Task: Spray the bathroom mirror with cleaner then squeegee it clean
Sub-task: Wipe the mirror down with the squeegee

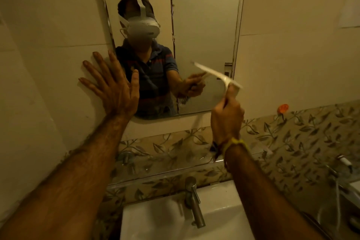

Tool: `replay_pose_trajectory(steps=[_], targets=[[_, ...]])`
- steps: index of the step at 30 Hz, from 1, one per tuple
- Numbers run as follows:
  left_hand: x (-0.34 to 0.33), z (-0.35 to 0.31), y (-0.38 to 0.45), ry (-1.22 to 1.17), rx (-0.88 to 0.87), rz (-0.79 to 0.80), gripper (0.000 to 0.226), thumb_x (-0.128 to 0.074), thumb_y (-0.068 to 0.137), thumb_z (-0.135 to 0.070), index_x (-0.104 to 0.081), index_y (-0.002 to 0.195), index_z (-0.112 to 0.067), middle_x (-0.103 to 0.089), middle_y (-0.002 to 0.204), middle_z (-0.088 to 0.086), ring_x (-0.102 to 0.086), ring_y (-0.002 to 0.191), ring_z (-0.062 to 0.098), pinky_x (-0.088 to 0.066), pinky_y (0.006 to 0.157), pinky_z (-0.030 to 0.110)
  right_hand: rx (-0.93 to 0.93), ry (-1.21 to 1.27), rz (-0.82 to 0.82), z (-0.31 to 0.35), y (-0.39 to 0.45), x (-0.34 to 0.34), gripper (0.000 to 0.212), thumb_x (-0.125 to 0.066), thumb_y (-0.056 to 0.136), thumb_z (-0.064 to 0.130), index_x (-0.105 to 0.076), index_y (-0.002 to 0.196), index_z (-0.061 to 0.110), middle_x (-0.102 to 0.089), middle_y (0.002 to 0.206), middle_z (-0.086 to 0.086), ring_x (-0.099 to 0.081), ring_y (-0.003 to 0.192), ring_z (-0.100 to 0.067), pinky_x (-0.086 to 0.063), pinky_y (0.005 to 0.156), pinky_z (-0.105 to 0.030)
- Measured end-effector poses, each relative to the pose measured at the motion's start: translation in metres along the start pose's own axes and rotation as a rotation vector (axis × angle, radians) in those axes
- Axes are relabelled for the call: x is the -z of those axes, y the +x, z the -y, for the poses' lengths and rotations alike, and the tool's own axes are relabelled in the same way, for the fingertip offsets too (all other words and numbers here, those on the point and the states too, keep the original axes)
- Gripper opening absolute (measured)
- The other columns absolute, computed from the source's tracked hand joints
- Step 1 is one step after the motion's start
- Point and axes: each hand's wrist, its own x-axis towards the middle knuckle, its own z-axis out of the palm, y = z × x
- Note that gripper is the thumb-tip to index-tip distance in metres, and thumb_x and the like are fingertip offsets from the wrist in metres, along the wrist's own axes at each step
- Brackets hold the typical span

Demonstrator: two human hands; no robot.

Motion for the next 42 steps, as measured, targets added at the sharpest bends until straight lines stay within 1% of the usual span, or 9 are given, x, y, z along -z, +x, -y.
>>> replay_pose_trajectory(steps=[2,9,15,19,25,29,33,38,42], targets=[[0.001,-0.001,0.0,-0.011,0.014,-0.002,0.075,-0.017,0.104,-0.064,-0.009,0.162,-0.017,-0.017,0.166,0.023,-0.015,0.151,0.052,-0.01,0.115,0.075,-0.002,-0.01,-0.087,0.018,0.033,0.001,0.047,-0.037,0.102,0.02,-0.035,0.149,0.023,-0.047,0.061,0.008,-0.047,0.05,-0.005,-0.035,0.043,-0.013],[0.007,0.001,-0.002,-0.04,-0.013,0.04,0.072,-0.019,0.106,-0.058,-0.01,0.162,-0.013,-0.014,0.166,0.025,-0.012,0.151,0.053,-0.01,0.116,0.077,-0.146,0.054,-0.101,0.02,0.006,-0.014,0.051,-0.036,0.101,0.018,-0.029,0.152,0.02,-0.065,0.077,-0.015,-0.062,0.062,-0.026,-0.058,0.057,-0.037],[0.01,0.0,-0.002,-0.015,-0.004,0.109,0.072,-0.021,0.107,-0.057,-0.011,0.162,-0.011,-0.013,0.166,0.026,-0.012,0.151,0.053,-0.012,0.116,0.077,-0.286,0.183,-0.148,0.016,-0.038,-0.035,0.046,-0.041,0.101,0.012,-0.041,0.147,0.011,-0.047,0.063,0.008,-0.035,0.05,0.008,-0.03,0.042,0.005],[0.012,0.002,-0.001,-0.015,-0.004,0.141,0.071,-0.022,0.108,-0.056,-0.013,0.162,-0.01,-0.016,0.166,0.027,-0.015,0.15,0.054,-0.013,0.115,0.077,-0.387,0.333,-0.216,0.038,-0.048,-0.048,0.042,-0.044,0.099,0.004,-0.047,0.141,0.001,-0.069,0.098,-0.02,-0.04,0.064,-0.003,-0.025,0.052,0.014],[0.024,0.01,-0.002,-0.03,-0.076,0.256,0.07,-0.014,0.108,-0.054,0.002,0.161,-0.011,-0.005,0.167,0.024,-0.004,0.153,0.051,-0.006,0.117,0.075,-0.48,0.462,-0.197,0.073,-0.091,-0.074,0.044,-0.042,0.1,0.004,-0.042,0.144,0.001,-0.065,0.122,-0.022,-0.061,0.095,-0.014,-0.024,0.057,0.017],[0.037,0.021,-0.003,0.014,-0.152,0.351,0.07,0.017,0.101,-0.054,0.013,0.159,-0.014,0.006,0.168,0.02,0.005,0.153,0.049,0.003,0.119,0.071,-0.522,0.481,-0.159,0.094,-0.11,-0.079,0.045,-0.041,0.101,0.006,-0.04,0.146,0.004,-0.068,0.115,-0.015,-0.049,0.074,0.006,-0.029,0.056,0.015],[0.051,0.031,-0.001,-0.163,-0.204,0.437,0.071,0.007,0.098,-0.056,0.009,0.162,-0.023,0.016,0.17,0.008,0.024,0.153,0.032,0.011,0.122,0.064,-0.497,0.477,-0.058,0.122,-0.139,-0.086,0.045,-0.041,0.102,0.007,-0.039,0.147,0.006,-0.047,0.069,0.019,-0.052,0.057,0.022,-0.034,0.047,0.007],[0.065,0.045,0.011,-0.266,-0.205,0.574,0.063,-0.004,0.104,-0.049,0.007,0.162,-0.029,0.018,0.17,-0.003,0.025,0.154,0.024,0.015,0.123,0.057,-0.512,0.453,0.105,0.143,-0.166,-0.098,0.048,-0.037,0.103,0.016,-0.033,0.151,0.018,-0.044,0.053,0.007,-0.042,0.042,-0.004,-0.033,0.041,-0.015],[0.077,0.041,0.013,-0.307,-0.172,0.629,0.057,-0.013,0.112,-0.039,0.008,0.163,-0.026,0.017,0.17,-0.003,0.024,0.154,0.025,0.015,0.123,0.057,-0.502,0.453,0.151,0.15,-0.162,-0.094,0.046,-0.039,0.102,0.016,-0.039,0.148,0.014,-0.06,0.075,-0.003,-0.044,0.054,-0.003,-0.028,0.045,-0.005]])
